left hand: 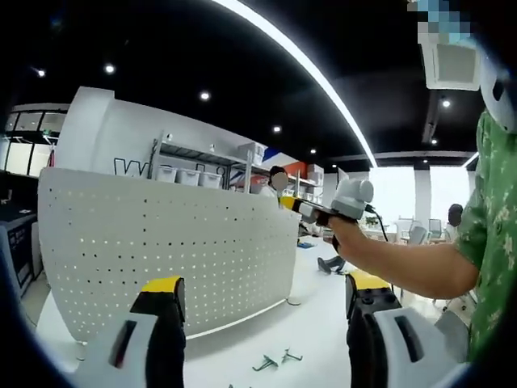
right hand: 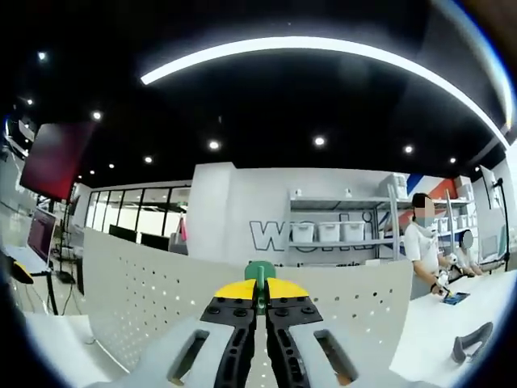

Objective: Insert the hook assembly into the mounting plate slot until the hook locks in place.

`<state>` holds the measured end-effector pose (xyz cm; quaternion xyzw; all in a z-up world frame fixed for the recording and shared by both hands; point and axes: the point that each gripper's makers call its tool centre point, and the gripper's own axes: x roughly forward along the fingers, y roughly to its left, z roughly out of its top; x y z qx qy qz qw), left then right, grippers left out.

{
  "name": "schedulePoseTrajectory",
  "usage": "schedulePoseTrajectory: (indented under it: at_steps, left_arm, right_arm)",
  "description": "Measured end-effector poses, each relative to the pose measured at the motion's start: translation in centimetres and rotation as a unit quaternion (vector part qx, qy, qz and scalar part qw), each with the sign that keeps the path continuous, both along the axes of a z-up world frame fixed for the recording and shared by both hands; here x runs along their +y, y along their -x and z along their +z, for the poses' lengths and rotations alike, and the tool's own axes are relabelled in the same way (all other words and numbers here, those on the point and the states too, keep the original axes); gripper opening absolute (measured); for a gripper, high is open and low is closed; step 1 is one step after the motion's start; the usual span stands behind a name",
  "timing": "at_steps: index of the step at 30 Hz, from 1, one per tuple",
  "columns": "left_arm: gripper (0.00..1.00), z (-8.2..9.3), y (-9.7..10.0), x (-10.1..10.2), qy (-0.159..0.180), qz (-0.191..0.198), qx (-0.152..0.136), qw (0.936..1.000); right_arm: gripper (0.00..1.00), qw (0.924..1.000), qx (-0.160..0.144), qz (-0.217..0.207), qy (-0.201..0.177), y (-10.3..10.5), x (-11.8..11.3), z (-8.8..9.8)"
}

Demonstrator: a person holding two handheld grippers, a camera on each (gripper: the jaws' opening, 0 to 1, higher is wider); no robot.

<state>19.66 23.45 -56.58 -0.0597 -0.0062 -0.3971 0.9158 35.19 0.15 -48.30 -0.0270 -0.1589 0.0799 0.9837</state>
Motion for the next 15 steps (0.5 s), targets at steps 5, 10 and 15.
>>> schedulePoseTrajectory:
  at_steps: [5, 10, 15]
  left_arm:
    - [0.83, -0.5, -0.6, -0.2, -0.007, -0.002, 0.006, 1.0]
    - [0.83, -0.9, -0.9, -0.2, -0.01, -0.003, 0.011, 0.9999]
    - [0.83, -1.2, -1.1, -0.1, -0.013, -0.003, 0.016, 0.9998]
  right_arm:
    - [0.01, 1.0, 0.0, -0.002, -0.001, -0.9, -0.1, -0.4]
    - [0.01, 0.9999, 0.001, -0.004, -0.01, -2.2, -0.1, -1.1]
    - [0.01, 0.9996, -0.015, -0.005, -0.024, -3.2, -0.1, -1.3]
